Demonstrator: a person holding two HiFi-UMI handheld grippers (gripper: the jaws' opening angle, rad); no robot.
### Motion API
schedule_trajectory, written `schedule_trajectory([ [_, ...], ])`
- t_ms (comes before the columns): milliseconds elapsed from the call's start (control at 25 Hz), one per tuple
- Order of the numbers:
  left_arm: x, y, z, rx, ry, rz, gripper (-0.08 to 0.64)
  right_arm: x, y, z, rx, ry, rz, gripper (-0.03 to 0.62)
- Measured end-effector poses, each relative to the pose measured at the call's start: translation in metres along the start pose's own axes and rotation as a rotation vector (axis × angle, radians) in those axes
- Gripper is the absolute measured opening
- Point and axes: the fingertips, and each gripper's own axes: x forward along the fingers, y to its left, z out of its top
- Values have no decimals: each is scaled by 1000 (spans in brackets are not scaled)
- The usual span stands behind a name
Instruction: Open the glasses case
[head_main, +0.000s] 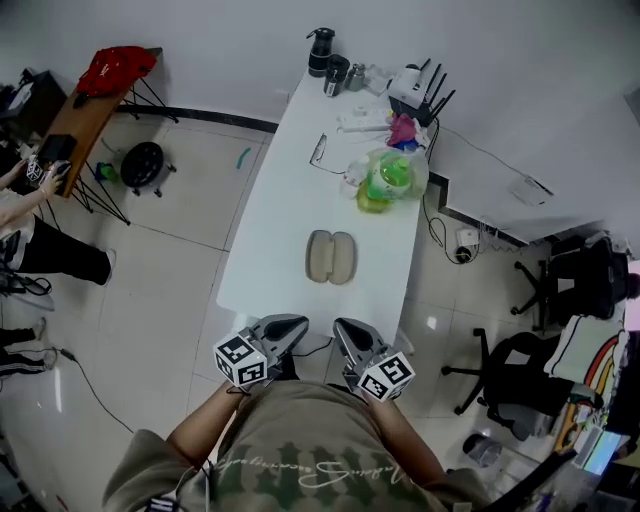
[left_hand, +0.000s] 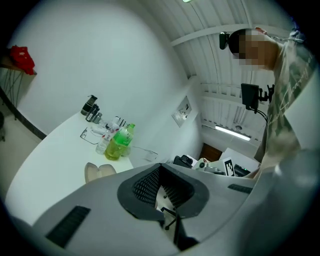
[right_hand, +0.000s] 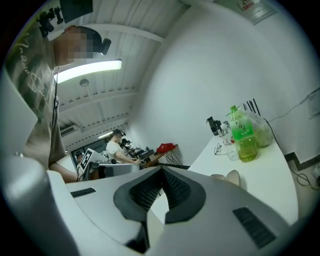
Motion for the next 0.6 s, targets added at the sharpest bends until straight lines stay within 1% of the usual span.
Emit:
schedule_trajectory([
  [120, 11, -30, -9, 27, -35, 49, 8, -29, 2, 1, -57, 1, 22, 9],
  [200, 13, -49, -19, 62, -23, 61, 8, -42, 4, 2, -79, -5, 26, 9],
  [280, 3, -58, -30, 71, -5, 85, 8, -49, 11, -3, -85, -12, 21, 9],
  [400, -9, -66, -34, 71, -29, 118, 8, -57, 14, -16, -89, -8, -2, 9],
  [480, -7, -72, -33, 90, -50, 145, 8, -66, 12, -23, -98, 0, 7, 9],
  [600, 5, -96, -47, 109, -60, 178, 8, -94, 7, -32, -101, 1, 22, 9],
])
